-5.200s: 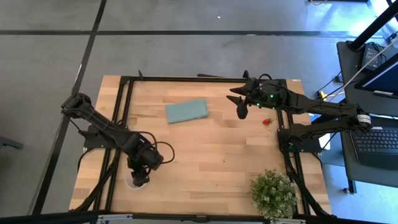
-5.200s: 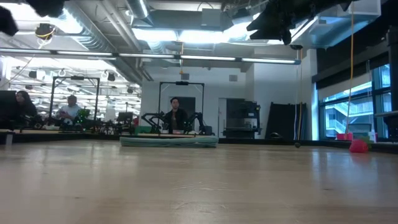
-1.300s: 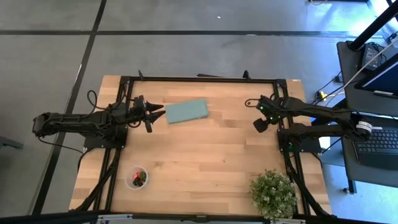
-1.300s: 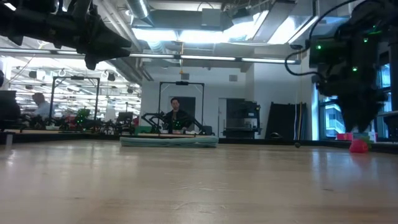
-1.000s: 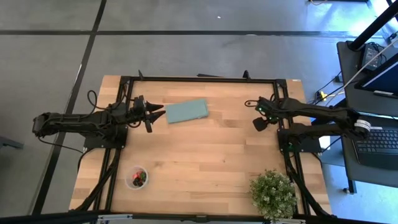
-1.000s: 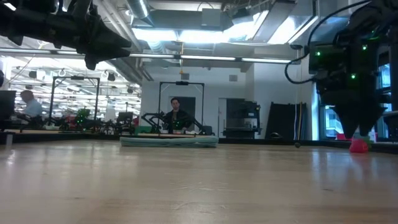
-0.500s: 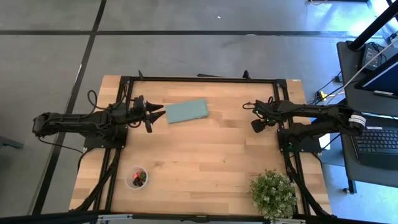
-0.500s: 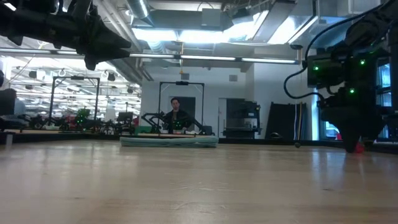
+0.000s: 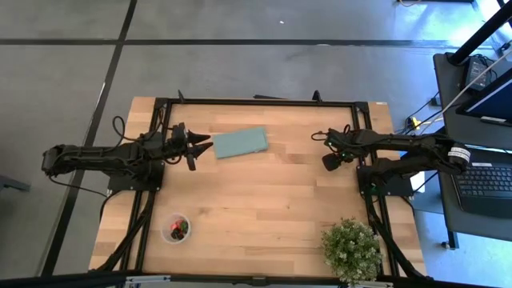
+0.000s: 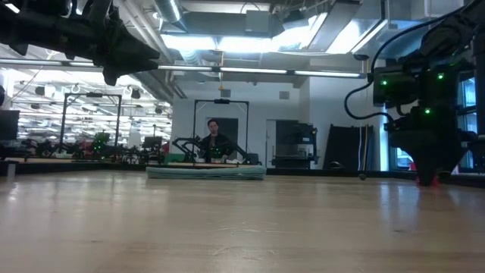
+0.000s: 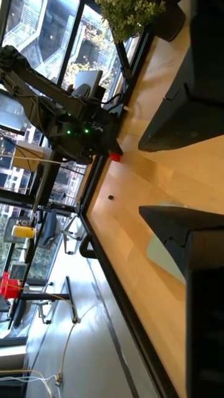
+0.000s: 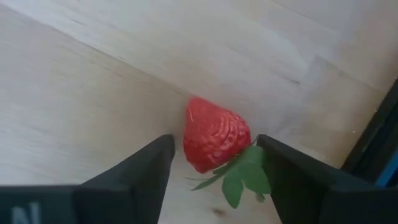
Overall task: Pick and placing Produce into tupperware
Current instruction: Put the strawberry into the transparent container
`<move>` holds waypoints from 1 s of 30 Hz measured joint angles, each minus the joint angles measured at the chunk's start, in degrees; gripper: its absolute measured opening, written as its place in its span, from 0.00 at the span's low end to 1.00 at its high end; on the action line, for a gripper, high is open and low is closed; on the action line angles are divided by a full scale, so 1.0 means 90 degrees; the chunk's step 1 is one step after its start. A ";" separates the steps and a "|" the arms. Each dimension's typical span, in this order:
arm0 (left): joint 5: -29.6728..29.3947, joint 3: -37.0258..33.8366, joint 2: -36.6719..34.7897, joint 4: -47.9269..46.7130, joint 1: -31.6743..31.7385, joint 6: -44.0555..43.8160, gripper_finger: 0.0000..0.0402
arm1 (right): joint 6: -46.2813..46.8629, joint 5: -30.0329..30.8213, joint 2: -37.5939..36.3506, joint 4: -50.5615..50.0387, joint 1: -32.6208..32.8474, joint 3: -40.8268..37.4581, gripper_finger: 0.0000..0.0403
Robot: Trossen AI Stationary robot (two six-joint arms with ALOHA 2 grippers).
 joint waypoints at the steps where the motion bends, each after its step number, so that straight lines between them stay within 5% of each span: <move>1: 0.0000 0.0000 0.0000 0.0000 0.0001 0.0000 0.36 | 0.0000 -0.0002 0.0002 0.0005 0.0000 0.0000 0.58; 26: 0.0000 0.0000 0.0000 0.0000 0.0002 -0.0005 0.34 | -0.0187 -0.0069 0.0009 0.0056 -0.0006 -0.0009 0.03; 30: 0.0000 0.0000 0.0000 0.0000 0.0000 -0.0005 0.36 | -0.0168 -0.0115 0.0007 0.0051 -0.0007 -0.0010 0.02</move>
